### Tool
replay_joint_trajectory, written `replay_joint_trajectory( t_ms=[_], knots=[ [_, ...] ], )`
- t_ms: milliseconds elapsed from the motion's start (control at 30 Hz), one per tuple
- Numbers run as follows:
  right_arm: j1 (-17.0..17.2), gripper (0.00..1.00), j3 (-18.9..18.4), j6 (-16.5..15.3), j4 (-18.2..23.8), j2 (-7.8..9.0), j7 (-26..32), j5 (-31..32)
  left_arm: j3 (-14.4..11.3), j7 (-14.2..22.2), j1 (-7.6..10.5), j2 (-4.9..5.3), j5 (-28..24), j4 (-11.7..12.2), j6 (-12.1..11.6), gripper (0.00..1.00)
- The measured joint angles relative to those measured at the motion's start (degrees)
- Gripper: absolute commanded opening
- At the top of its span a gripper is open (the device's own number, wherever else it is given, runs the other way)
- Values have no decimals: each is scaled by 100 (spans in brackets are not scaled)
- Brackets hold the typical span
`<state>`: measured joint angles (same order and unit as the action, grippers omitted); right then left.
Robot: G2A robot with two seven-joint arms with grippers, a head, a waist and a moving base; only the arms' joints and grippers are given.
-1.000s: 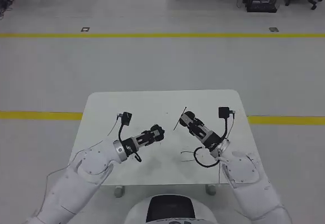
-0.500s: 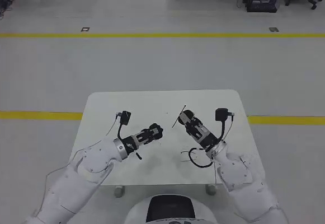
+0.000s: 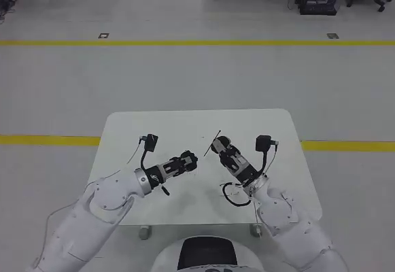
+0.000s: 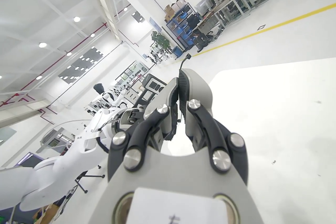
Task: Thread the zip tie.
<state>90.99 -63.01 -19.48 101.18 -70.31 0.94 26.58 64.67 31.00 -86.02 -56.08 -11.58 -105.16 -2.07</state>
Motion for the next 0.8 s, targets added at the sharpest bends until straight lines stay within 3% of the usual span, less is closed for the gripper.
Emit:
replay_joint_trajectory(
  t_ms=[200,400,500,667,800],
  knots=[
    [-10,0,6,14,-2,-3,-13,56,-17,-38,3,-4,13,11,71,0],
    [-78,0,195,-1,-176,-30,-377,364,-14,-72,35,-8,-112,-36,769,0],
    [-118,0,311,0,-271,-29,-596,430,1,-90,31,-11,-228,-69,954,0],
    [-224,0,541,0,-408,-7,-944,505,35,-48,27,-11,-352,-73,979,0],
    [-285,0,662,0,-447,17,-1067,464,54,-1,18,-14,-471,-75,846,0]
  ],
)
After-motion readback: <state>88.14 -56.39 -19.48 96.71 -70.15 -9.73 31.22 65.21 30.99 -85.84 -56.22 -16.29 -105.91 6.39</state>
